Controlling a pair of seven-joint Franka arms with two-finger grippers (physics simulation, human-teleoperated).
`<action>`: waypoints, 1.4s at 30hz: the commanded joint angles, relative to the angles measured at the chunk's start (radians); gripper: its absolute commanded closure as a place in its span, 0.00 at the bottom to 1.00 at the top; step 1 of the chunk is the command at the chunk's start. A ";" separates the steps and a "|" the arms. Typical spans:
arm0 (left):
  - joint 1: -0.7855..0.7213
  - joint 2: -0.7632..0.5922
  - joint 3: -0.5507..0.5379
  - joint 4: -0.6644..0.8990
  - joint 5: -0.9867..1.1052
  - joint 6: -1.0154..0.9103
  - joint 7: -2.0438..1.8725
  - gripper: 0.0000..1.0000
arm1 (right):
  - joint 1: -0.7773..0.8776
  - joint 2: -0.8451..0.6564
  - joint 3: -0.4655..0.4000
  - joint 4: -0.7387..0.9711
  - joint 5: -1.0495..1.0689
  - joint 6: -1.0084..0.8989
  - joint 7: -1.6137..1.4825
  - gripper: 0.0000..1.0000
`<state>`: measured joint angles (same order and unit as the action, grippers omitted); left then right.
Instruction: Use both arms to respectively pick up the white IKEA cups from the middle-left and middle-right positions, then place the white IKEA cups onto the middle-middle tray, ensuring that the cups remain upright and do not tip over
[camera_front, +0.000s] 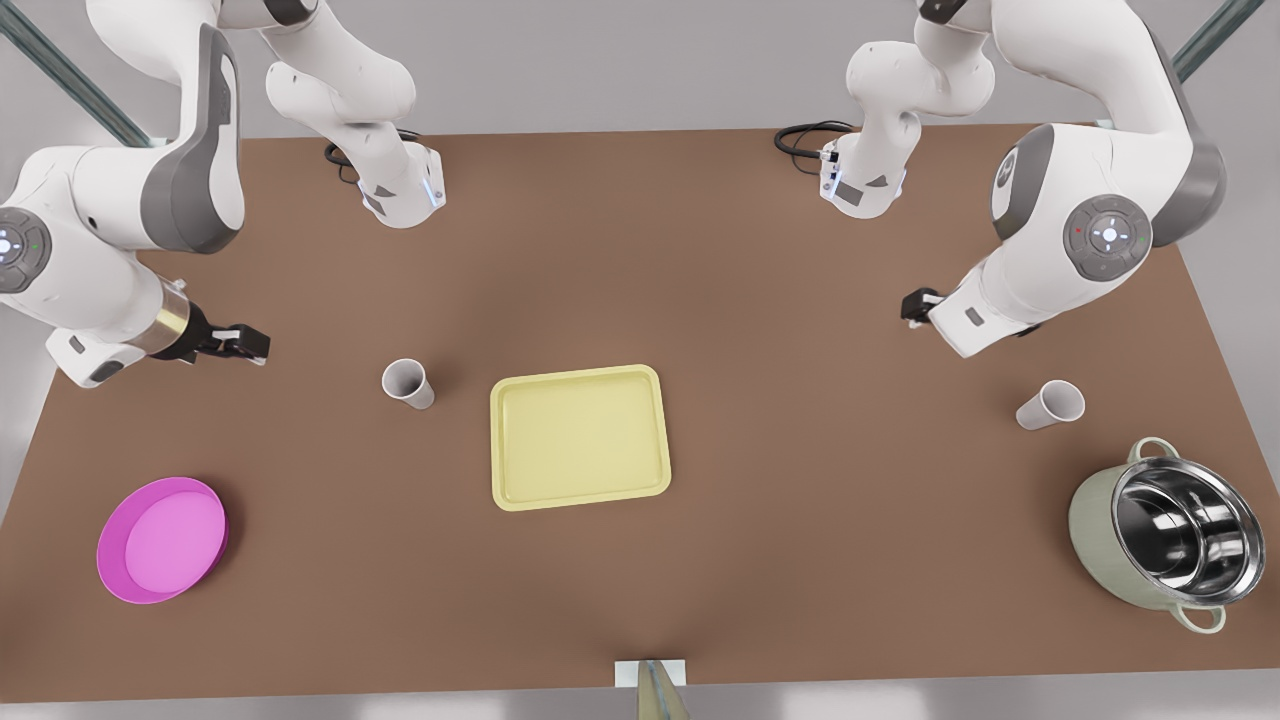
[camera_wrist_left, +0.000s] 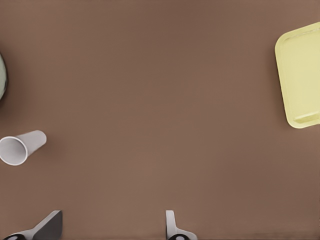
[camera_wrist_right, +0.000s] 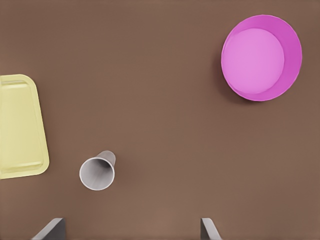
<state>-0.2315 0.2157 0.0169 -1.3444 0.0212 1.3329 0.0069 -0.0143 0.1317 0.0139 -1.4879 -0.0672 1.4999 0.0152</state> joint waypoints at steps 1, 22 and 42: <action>0.000 0.002 0.000 0.001 -0.010 -0.005 0.105 0.00 | -0.001 0.003 0.000 -0.002 0.001 0.008 -0.014 0.00; 0.663 0.347 0.021 -0.358 0.043 0.792 0.496 0.00 | 0.091 0.078 0.011 -0.557 0.075 0.645 -0.031 0.00; 0.526 0.228 0.002 -0.380 0.011 0.663 0.427 0.79 | 0.079 0.081 0.012 -0.792 0.129 0.872 -0.052 0.00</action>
<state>0.3075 0.4714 0.0218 -1.7231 0.0363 2.0638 0.4214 0.0644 0.2145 0.0261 -2.2791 0.0541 2.3540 -0.0128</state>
